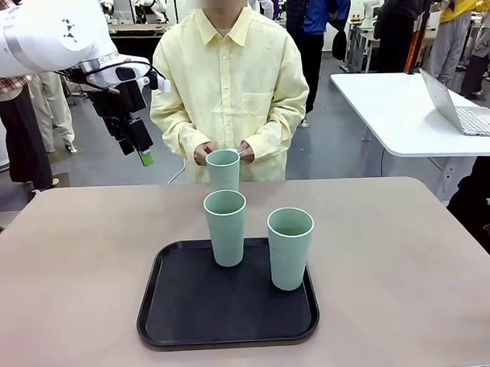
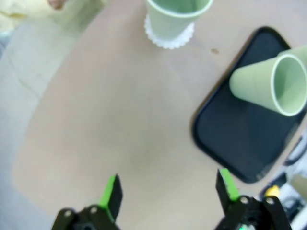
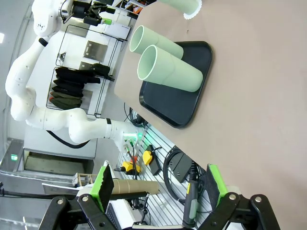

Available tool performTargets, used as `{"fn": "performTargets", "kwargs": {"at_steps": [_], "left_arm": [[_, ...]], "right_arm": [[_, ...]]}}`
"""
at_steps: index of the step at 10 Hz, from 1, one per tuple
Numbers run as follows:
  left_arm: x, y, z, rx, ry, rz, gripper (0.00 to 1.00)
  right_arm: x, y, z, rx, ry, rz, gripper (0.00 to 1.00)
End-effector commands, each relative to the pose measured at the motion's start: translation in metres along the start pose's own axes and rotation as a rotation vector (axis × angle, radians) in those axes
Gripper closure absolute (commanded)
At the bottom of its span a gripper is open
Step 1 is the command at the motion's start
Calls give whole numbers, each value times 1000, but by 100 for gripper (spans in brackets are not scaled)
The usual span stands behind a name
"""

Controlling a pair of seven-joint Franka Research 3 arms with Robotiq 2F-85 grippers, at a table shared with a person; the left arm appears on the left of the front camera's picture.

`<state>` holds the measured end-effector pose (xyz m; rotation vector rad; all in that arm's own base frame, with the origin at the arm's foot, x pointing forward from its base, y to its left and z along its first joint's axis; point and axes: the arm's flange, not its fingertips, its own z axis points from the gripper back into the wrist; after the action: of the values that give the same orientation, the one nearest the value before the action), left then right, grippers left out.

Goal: Place coasters on the table and set cups on them.
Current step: Take one Reusable plastic cup from the Flat Tray and place it on a coaster set by the human.

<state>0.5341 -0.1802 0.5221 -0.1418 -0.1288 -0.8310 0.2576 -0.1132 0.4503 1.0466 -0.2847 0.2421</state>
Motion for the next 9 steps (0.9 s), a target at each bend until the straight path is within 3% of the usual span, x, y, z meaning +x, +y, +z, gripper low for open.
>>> {"fn": "performTargets", "kwargs": {"at_steps": [1,3,4,6,8,9], "left_arm": [[-42,-30,13,-12,-80,229,0],[-92,-62,11,26,10,421,0],[-111,-81,8,20,77,458,0],[-147,-109,4,4,144,500,0],[-174,-121,-4,10,108,515,0],[-155,-104,-2,-4,143,476,0]], "right_arm": [[5,1,-1,31,-27,18,0],[5,1,-1,31,-27,18,0],[5,1,-1,31,-27,18,0],[5,1,-1,31,-27,18,0],[5,1,-1,31,-27,18,0],[5,1,-1,31,-27,18,0]]}}
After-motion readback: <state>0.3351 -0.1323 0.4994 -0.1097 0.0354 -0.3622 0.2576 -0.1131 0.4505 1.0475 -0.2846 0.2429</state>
